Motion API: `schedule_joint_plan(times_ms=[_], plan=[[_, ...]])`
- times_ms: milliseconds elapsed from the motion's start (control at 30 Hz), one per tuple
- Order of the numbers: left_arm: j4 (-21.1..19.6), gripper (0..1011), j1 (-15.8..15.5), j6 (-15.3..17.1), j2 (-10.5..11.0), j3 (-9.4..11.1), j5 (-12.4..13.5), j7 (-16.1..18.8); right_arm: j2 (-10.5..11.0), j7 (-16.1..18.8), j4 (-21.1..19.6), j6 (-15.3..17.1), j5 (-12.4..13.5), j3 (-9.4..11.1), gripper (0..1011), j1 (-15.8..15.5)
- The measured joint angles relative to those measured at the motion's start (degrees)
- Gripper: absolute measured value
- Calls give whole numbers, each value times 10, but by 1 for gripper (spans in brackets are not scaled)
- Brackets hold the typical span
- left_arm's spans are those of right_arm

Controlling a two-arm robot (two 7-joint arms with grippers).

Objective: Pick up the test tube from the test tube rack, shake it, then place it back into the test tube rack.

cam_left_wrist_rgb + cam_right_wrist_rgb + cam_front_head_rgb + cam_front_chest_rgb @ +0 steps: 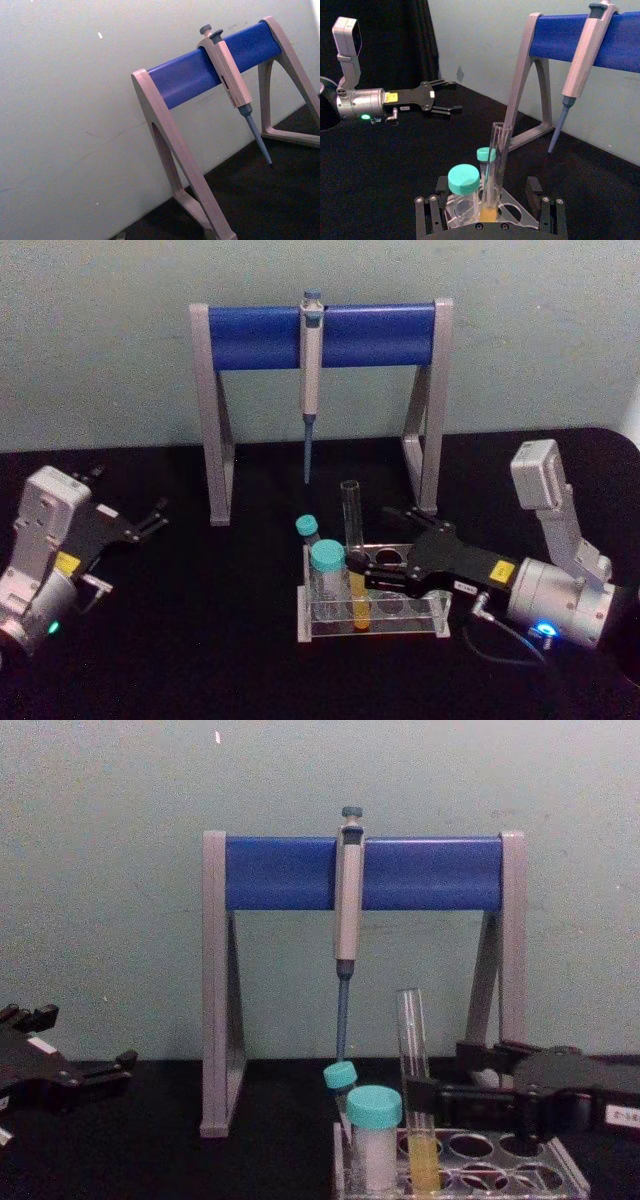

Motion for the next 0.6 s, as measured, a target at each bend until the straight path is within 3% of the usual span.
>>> schedule_joint_plan(times_ms=[600], plan=[[0, 1001, 0, 0, 0, 0, 0, 0, -37, 18, 64, -8, -2, -31, 1000, 59]])
